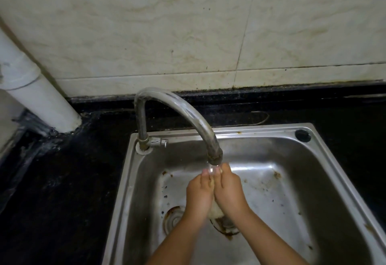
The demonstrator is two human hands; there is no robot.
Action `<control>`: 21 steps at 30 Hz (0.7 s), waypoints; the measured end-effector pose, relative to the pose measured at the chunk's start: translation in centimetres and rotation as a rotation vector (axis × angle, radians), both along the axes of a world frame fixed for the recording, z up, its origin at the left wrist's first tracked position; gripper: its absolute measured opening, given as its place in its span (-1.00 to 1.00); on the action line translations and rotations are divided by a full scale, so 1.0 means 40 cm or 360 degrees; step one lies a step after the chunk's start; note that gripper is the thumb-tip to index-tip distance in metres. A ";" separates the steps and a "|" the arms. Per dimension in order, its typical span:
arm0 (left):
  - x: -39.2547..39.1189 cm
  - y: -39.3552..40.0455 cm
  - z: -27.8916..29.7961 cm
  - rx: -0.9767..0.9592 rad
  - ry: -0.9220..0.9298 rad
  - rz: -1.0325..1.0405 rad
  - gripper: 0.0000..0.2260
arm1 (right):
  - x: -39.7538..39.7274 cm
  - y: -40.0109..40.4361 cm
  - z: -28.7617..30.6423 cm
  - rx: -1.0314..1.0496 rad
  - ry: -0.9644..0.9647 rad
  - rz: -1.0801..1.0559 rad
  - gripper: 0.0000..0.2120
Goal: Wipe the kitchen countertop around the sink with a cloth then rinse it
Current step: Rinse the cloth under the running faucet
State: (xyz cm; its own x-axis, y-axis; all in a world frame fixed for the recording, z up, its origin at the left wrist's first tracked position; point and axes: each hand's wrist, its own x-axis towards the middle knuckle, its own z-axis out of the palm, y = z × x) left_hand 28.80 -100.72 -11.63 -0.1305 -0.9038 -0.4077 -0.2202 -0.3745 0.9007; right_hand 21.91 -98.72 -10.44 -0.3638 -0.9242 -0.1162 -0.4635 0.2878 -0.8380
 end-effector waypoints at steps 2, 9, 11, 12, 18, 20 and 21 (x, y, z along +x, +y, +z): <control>0.005 -0.009 0.002 -0.0035 -0.0032 -0.0032 -0.59 | 0.017 0.014 0.006 -0.0082 0.0037 0.0060 -0.85; 0.010 -0.020 -0.014 0.0172 -0.0073 0.0001 -0.60 | 0.022 0.039 0.015 -0.0023 0.0077 0.0250 -0.76; 0.000 0.000 -0.004 0.0196 0.0023 -0.0021 -0.61 | 0.006 0.031 0.000 0.0055 -0.0019 0.0141 -0.79; -0.008 0.016 0.005 0.0147 0.0039 -0.0056 -0.62 | -0.010 0.020 -0.005 0.0084 -0.0108 0.0018 -0.74; -0.003 0.027 0.018 0.0366 0.0411 0.0219 -0.65 | -0.039 0.010 -0.018 0.0126 -0.0306 -0.0181 -0.68; 0.014 0.017 0.017 0.0522 0.0581 0.0389 -0.60 | -0.044 0.018 -0.009 0.0097 -0.0710 -0.0304 -0.67; 0.022 0.015 0.016 0.0550 0.0612 0.0411 -0.57 | -0.049 0.024 -0.003 0.0091 -0.0929 -0.0328 -0.69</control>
